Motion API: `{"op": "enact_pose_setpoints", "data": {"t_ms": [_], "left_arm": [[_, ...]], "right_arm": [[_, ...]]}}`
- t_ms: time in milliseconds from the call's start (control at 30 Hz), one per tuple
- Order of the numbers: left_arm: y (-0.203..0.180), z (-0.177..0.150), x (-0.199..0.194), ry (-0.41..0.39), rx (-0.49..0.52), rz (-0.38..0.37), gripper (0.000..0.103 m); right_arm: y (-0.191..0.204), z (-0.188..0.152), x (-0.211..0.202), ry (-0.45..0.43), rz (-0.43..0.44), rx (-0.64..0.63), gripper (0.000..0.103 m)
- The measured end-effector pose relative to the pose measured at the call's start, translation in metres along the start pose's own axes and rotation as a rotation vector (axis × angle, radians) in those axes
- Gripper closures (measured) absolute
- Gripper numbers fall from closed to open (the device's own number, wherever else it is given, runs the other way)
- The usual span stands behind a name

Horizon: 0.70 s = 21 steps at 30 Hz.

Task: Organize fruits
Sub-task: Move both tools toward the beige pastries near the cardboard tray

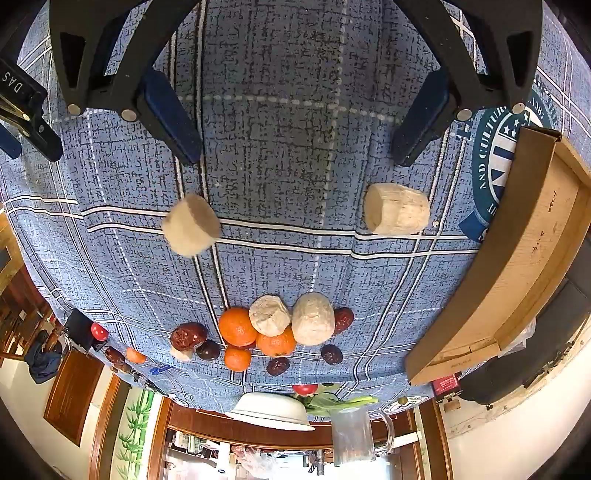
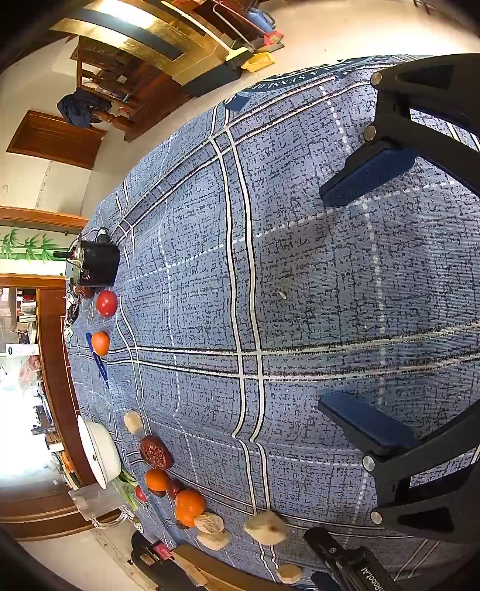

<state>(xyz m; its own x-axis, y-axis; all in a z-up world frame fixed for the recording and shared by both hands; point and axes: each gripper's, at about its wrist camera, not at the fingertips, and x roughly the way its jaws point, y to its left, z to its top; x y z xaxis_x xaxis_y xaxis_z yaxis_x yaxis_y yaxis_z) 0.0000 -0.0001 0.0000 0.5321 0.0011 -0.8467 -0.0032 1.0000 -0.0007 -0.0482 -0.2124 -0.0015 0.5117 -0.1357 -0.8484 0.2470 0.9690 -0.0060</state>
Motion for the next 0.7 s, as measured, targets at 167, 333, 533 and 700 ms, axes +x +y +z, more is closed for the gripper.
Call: {"op": "enact_pose_setpoints", "data": {"t_ms": [167,333,533,700], "left_arm": [[0.0,0.0,0.0,0.0,0.0,0.0,0.0],[0.0,0.0,0.0,-0.004,-0.014,0.009,0.0],[0.0,0.001,0.0,-0.005,-0.017,0.015,0.0],[0.014,-0.001,-0.012,-0.049,-0.041,0.062,0.0]], "right_arm": [[0.0,0.0,0.0,0.0,0.0,0.0,0.001],[-0.001,0.0,0.0,0.0,0.0,0.0,0.001],[-0.001,0.0,0.0,0.0,0.0,0.0,0.001],[0.002,0.003,0.0,0.021,0.007,-0.01,0.001]]}}
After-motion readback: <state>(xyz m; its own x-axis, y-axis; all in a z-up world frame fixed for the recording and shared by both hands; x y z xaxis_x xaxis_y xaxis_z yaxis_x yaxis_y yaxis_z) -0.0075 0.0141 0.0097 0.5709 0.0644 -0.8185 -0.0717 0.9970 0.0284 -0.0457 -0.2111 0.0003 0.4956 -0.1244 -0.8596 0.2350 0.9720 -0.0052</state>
